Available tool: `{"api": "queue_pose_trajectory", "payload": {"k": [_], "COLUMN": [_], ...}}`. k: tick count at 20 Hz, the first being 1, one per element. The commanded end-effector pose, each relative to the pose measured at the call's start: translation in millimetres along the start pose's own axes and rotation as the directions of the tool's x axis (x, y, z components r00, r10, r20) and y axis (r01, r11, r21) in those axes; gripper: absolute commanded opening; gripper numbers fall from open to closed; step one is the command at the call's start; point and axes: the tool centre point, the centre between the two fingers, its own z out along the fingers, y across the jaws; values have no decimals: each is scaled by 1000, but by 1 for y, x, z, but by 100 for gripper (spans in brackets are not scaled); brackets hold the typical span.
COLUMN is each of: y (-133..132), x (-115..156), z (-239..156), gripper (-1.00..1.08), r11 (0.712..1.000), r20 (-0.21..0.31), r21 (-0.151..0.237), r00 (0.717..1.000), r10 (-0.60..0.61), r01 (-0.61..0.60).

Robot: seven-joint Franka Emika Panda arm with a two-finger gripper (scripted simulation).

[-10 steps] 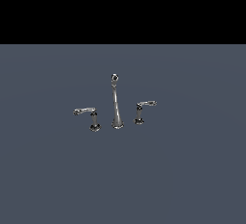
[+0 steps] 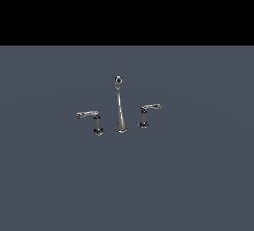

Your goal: Turn on the faucet by rotating a designated handle.

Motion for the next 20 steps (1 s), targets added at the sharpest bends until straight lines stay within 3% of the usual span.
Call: {"api": "queue_pose_trajectory", "payload": {"k": [1,11,20], "y": [-4,-36,-71], "x": [2,17,42], "z": [6,49,102], "gripper": [-100,-100,-100], "r11": [1000,984,931], "r20": [0,-2,-2], "r21": [1,7,15], "r00": [1000,984,931], "r10": [21,180,364], "r01": [-21,-180,-364]}}
